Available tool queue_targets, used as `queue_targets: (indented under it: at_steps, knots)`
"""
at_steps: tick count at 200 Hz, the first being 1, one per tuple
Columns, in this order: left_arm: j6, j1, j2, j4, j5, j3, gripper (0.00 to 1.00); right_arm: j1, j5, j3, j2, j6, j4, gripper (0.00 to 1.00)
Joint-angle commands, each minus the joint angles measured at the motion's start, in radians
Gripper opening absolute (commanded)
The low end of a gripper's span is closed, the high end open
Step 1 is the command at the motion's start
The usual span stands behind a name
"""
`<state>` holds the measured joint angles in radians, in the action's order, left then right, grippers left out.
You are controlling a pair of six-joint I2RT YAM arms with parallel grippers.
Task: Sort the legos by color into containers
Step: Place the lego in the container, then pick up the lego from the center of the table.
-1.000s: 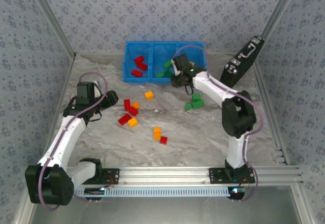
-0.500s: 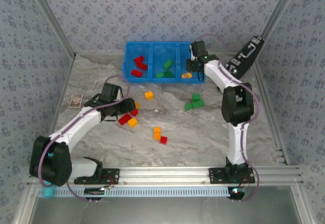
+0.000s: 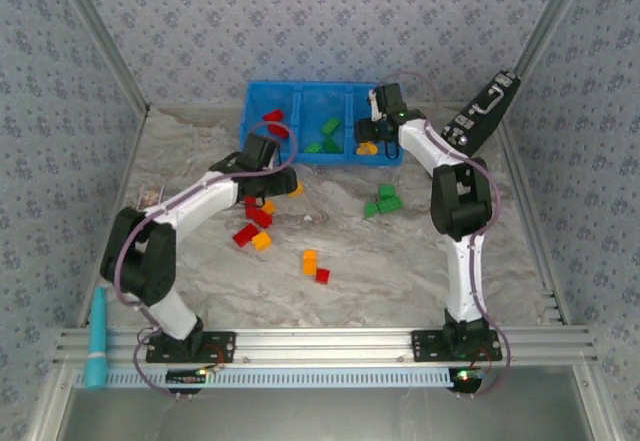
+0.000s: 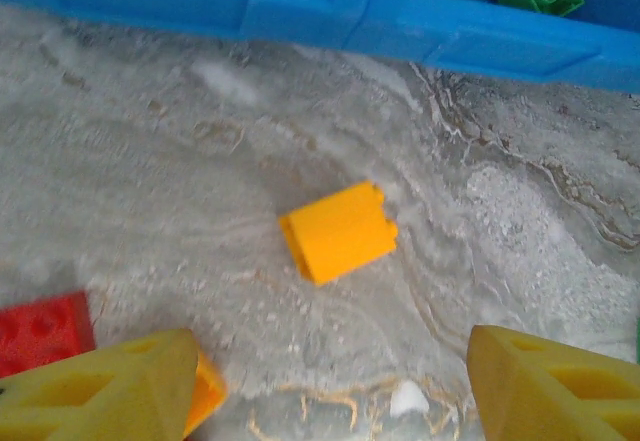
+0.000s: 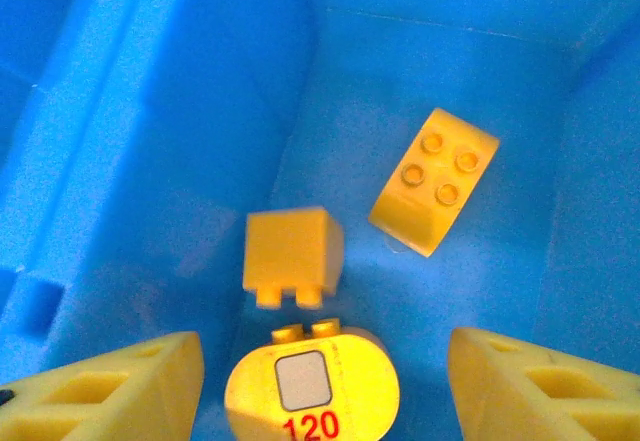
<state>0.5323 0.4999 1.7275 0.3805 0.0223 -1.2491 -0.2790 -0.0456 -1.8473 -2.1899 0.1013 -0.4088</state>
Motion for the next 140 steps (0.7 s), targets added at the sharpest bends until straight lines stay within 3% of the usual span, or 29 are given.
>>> queue_targets:
  at_steps: [1, 65, 140]
  knots:
    - [-0.053, 0.015, 0.07, 0.01, 0.027, -0.069, 0.71, 0.003, -0.063, 0.03, 0.097, -0.028, 0.042, 0.67]
    - [-0.085, 0.075, 0.243, 0.105, 0.116, -0.249, 0.7, 0.002, -0.124, 0.128, 0.258, -0.05, 0.06, 0.67]
    - [-0.061, 0.098, 0.32, 0.159, 0.209, -0.279, 0.71, 0.029, -0.094, 0.42, 0.54, -0.041, 0.151, 0.67]
